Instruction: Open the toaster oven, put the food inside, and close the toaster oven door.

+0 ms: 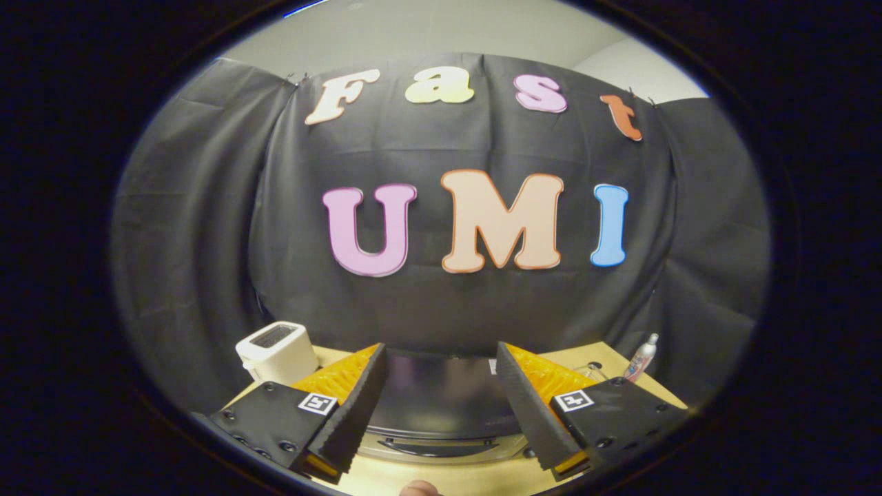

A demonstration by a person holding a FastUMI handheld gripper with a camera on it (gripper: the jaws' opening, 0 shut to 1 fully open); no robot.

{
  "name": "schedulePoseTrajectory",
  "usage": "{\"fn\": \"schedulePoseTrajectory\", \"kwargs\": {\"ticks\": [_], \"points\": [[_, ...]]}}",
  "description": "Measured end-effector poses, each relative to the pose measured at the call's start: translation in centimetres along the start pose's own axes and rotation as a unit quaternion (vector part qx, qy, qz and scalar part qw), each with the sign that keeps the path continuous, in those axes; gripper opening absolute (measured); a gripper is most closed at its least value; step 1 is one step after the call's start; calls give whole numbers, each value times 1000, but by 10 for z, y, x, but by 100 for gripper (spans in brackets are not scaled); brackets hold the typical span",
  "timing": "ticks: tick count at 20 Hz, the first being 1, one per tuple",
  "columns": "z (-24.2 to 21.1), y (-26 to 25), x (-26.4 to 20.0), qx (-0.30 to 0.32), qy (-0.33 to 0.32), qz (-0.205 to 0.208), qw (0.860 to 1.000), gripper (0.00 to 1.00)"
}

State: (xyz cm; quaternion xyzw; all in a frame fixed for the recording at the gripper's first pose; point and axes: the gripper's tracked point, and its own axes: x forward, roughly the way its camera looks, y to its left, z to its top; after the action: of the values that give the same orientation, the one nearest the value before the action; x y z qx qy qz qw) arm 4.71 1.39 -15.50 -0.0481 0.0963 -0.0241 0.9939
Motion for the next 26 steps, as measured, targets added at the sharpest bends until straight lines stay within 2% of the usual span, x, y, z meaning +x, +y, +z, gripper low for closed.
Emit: {"fn": "schedulePoseTrajectory", "kwargs": {"ticks": [7,16,21,26], "points": [[-73,0,16,-15,61,-15,998,100],[-138,5,21,10,115,-14,993,100],[-141,1,15,48,103,-24,993,100],[-143,-2,2,40,102,-29,994,100]]}}
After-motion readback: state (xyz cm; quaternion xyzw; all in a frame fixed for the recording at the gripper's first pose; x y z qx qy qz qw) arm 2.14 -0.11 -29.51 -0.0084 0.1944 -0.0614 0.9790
